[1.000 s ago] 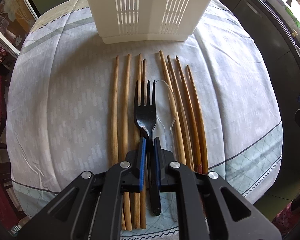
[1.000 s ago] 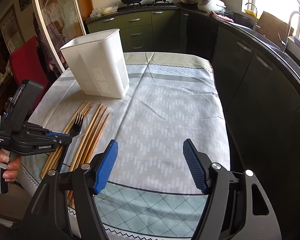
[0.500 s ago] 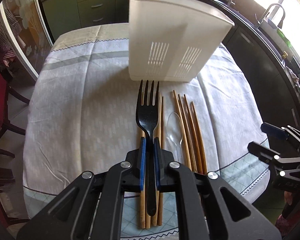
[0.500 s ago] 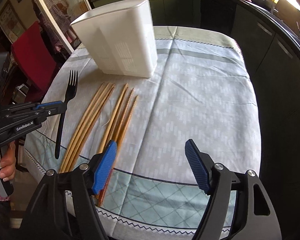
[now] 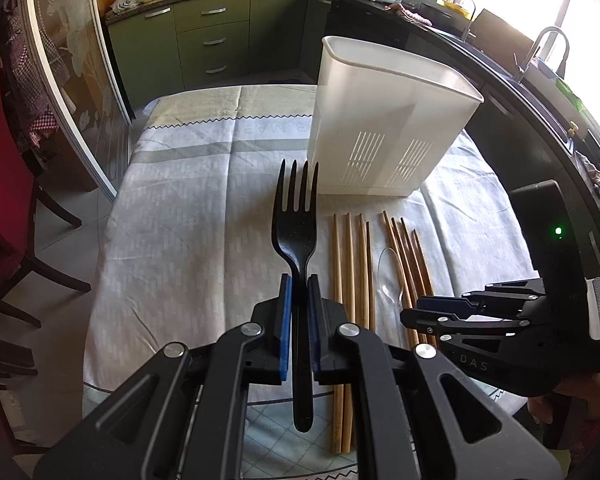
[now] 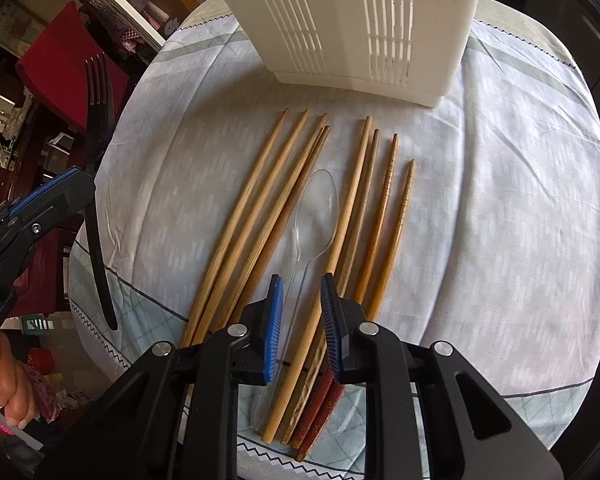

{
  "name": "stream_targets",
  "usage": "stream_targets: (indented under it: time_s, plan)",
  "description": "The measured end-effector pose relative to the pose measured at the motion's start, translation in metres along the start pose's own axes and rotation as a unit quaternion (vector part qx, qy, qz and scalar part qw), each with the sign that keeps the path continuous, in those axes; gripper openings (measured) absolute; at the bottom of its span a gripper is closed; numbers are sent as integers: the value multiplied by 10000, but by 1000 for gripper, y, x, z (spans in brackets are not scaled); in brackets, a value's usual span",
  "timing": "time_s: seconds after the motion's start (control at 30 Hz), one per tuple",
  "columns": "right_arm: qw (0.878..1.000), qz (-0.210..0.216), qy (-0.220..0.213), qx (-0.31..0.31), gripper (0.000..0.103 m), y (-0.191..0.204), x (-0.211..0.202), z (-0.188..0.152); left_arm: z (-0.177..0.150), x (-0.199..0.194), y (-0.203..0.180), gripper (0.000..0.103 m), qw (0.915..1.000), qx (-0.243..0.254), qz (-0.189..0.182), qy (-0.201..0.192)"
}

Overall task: Organize utensils
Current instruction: 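Lift the black fork with the left gripper while the right gripper grasps the clear spoon, then drop the fork into the white caddy with the left gripper while the right gripper carries the spoon over it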

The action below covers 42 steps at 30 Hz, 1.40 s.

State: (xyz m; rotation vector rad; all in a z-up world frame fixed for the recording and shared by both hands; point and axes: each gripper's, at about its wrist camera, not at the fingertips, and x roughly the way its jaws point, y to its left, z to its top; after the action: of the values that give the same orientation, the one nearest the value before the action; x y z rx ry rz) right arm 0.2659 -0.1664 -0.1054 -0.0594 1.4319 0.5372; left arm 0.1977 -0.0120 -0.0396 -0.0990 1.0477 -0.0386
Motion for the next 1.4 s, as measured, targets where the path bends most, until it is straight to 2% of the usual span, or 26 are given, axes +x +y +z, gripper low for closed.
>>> stream_targets:
  time_s: [0.4, 0.5, 0.73, 0.8, 0.83, 0.97, 1.1, 1.2, 1.3, 1.4]
  plan:
    - [9994, -226, 255, -50, 17, 17, 20, 14, -1, 2, 3, 8, 10000, 64, -67, 31]
    - [9991, -355, 228, -39, 12, 19, 26, 18, -1, 2, 3, 8, 9999, 68, -69, 39]
    - [9988, -413, 240, -47, 12, 22, 30, 21, 0, 0, 1, 8, 9999, 105, -61, 22]
    - [9989, -442, 149, -40, 12, 21, 25, 12, 1, -2, 0, 8, 9999, 104, -75, -8]
    - [9991, -425, 86, -42, 11, 20, 24, 9, 2, -3, -1, 8, 9999, 108, -80, -25]
    - [9996, 111, -230, 85, 10, 13, 5, -6, 8, -13, -2, 8, 9997, 105, -130, -152]
    - [9946, 642, -797, 158, 10, 3, -32, -15, 26, -31, -6, 8, 9984, 62, -273, -494]
    - [9862, 1030, -1278, 216, 10, -5, -65, -23, 50, -48, -13, 8, 9948, 66, -411, -934]
    - [9774, 1130, -1779, 182, 10, -12, -96, -31, 81, -63, -25, 8, 9874, 103, -491, -1499]
    - [9707, 1212, -2070, 140, 10, -16, -117, -39, 111, -70, -38, 8, 9754, 217, -571, -2116]
